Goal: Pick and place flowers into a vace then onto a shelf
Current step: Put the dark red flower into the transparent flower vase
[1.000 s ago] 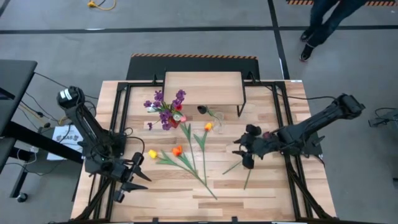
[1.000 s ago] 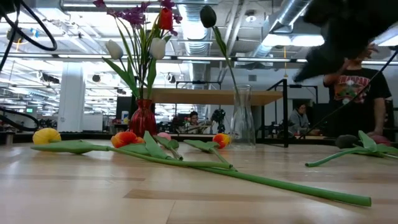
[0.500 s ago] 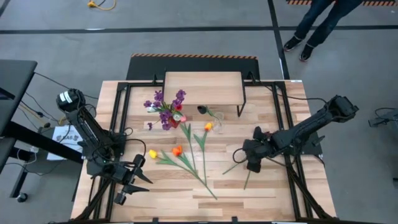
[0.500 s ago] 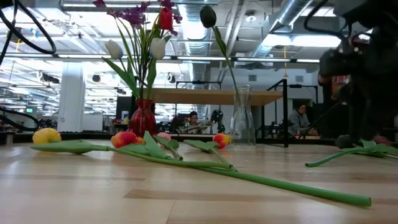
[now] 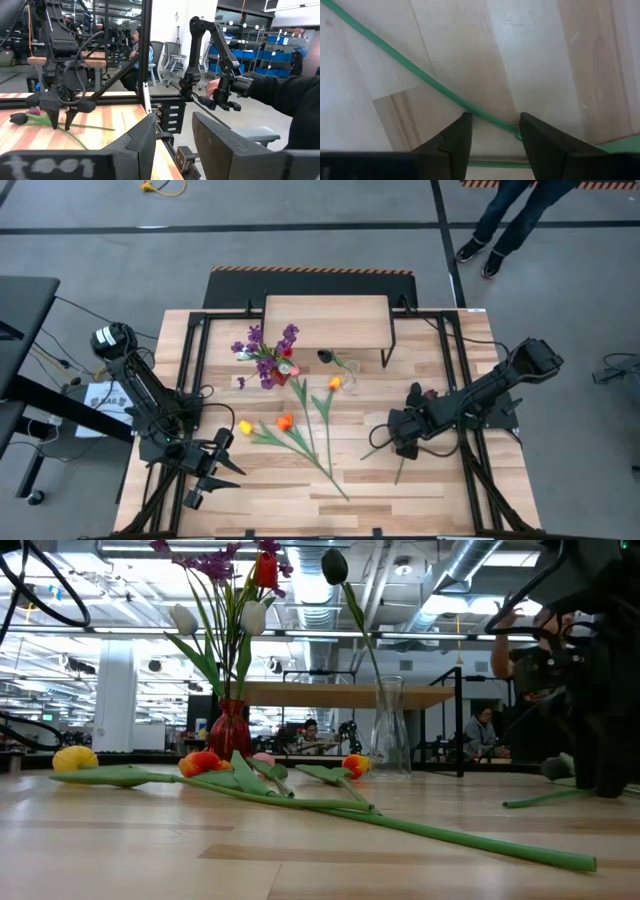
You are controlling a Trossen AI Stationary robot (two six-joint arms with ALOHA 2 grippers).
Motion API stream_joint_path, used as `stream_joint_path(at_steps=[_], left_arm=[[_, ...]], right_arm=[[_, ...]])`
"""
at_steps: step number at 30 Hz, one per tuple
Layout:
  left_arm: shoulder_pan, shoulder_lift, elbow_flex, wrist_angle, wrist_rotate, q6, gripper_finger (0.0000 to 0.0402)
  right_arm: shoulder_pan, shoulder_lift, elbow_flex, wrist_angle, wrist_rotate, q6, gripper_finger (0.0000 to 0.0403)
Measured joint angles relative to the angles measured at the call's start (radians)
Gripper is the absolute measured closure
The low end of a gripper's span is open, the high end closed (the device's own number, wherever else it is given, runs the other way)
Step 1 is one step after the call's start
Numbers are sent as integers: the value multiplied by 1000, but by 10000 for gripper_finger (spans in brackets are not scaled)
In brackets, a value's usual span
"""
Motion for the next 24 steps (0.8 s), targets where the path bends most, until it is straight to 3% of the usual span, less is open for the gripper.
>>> stream_joint_path(at_steps=[8, 15, 24], left_arm=[[0, 0, 0, 0, 0, 0, 285], [0, 0, 0, 0, 0, -3, 285], [0, 0, 0, -1, 0, -17, 285]], right_arm=[[-4, -29, -9, 8, 34, 0, 287], [-15, -30, -10, 2, 48, 24, 393], [-3, -27, 73, -55, 35, 10, 401]])
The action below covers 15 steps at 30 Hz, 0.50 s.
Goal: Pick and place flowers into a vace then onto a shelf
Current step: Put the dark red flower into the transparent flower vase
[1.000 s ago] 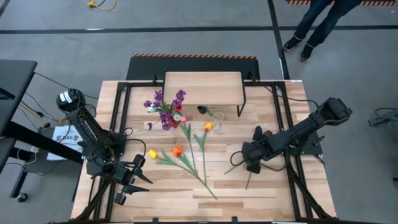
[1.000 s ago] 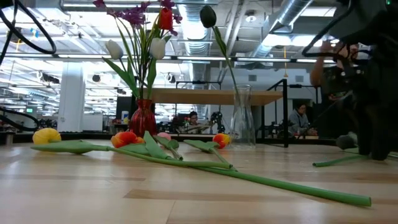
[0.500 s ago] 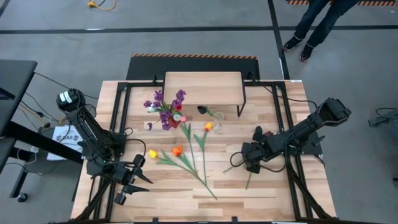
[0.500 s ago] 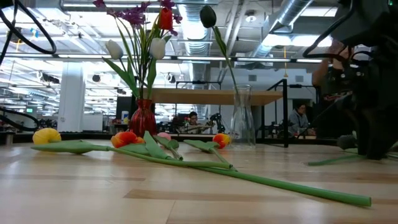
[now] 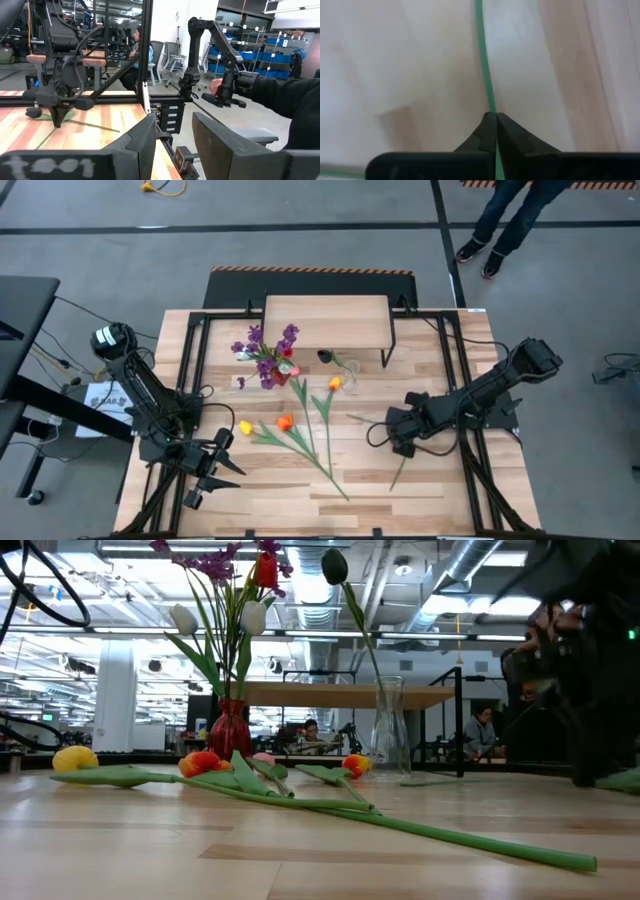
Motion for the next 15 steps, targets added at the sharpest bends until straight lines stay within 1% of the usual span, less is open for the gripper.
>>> stream_joint_path(at_steps=[8, 15], left_arm=[[0, 1, 0, 0, -4, -11, 285], [19, 59, 0, 16, -26, -80, 285]], right_arm=[[46, 0, 155, -88, 0, -38, 403], [103, 7, 288, -126, 0, -38, 403]])
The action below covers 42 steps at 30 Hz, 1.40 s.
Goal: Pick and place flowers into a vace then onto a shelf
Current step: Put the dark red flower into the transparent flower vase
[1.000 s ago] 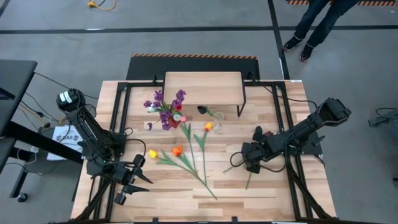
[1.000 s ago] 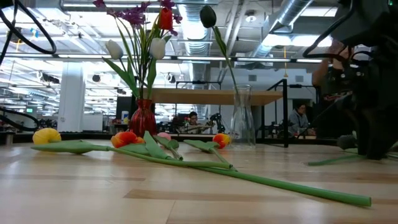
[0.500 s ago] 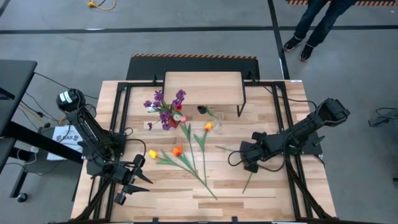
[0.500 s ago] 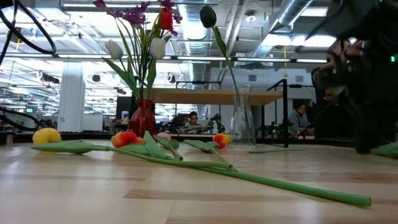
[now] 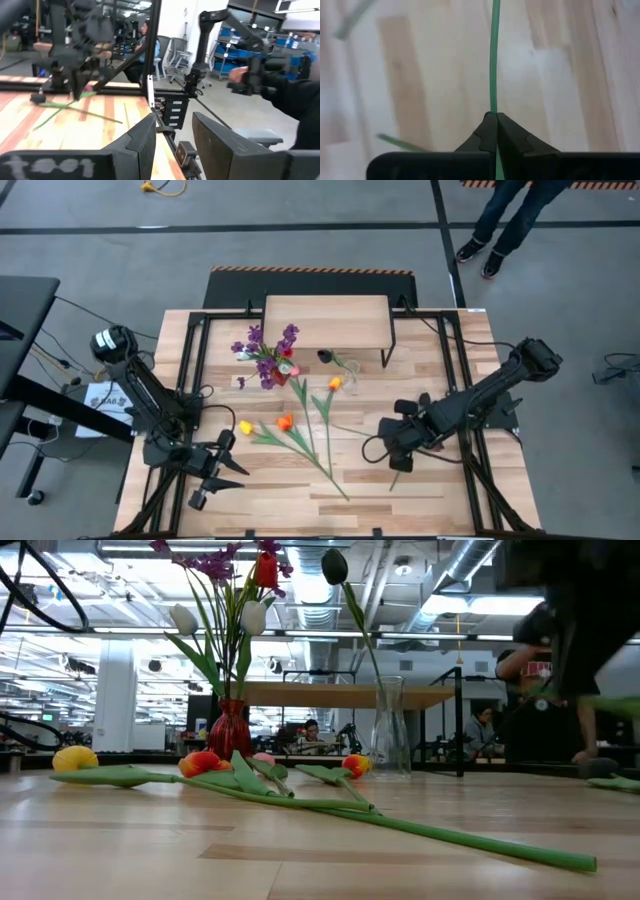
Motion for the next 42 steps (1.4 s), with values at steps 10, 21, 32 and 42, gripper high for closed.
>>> stream_joint_path(at_steps=[10, 21, 32, 42], left_arm=[[102, 205, 111, 37, 47, -24, 285], [222, 428, 326, -154, 53, -72, 285], [293, 521, 474, -429, 148, -268, 285], [333, 520, 479, -445, 236, -322, 285]], right_arm=[[23, 234, 219, -26, -96, -87, 403], [33, 554, 638, -304, -110, -270, 403], [104, 737, 1028, -605, -17, -308, 403], [125, 789, 1176, -649, 46, -329, 403]])
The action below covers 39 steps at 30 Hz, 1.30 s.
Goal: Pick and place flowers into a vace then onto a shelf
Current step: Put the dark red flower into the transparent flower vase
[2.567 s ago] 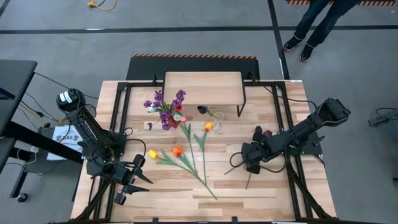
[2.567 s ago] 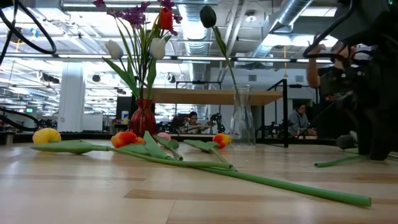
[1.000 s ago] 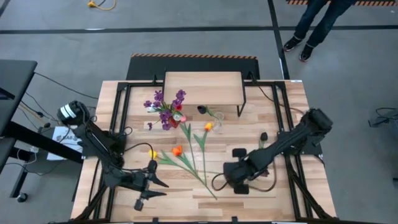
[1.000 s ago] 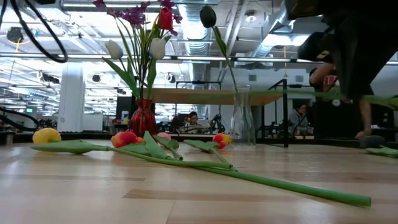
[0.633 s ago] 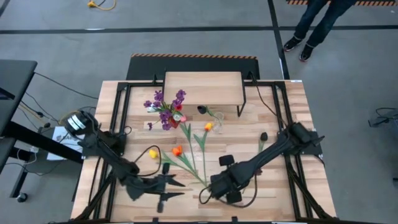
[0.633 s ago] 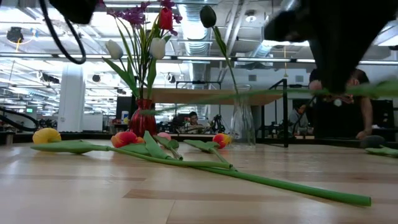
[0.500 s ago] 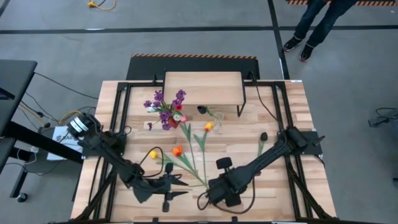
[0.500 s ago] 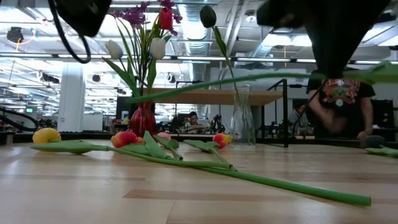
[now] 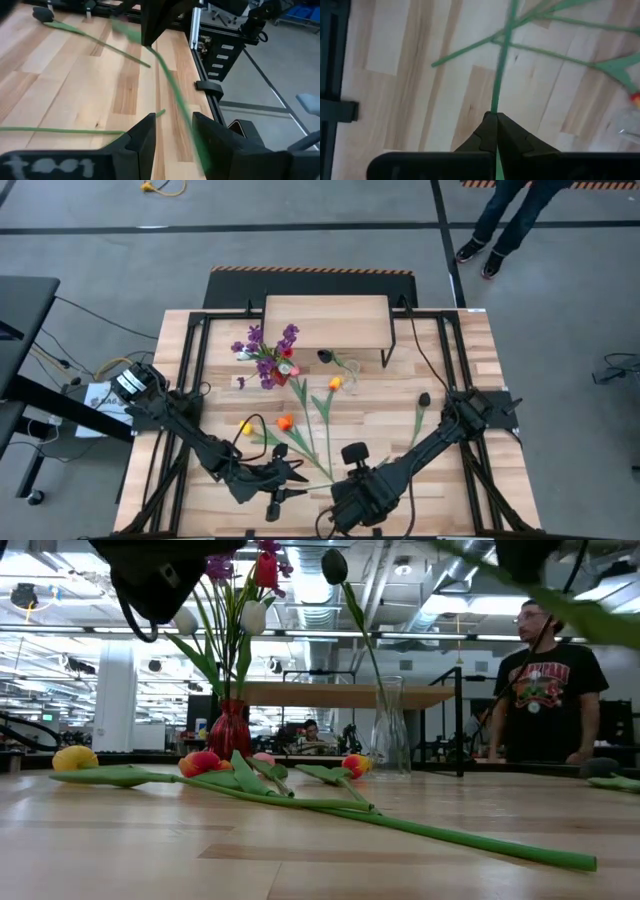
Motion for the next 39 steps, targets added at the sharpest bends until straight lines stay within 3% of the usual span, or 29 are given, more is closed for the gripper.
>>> stream_joint_path(at_steps=[16, 22, 27, 39], left_arm=[[29, 0, -1, -44, 11, -4, 285], [29, 0, -1, -48, 48, 0, 285], [29, -1, -1, -143, 123, 1, 285], [30, 7, -2, -318, 146, -7, 285]], right_arm=[[-20, -1, 37, -7, 33, -35, 403], [-6, -1, 37, -12, -38, 7, 403], [4, -1, 37, -12, -46, 49, 403], [21, -1, 37, 20, -43, 60, 403]])
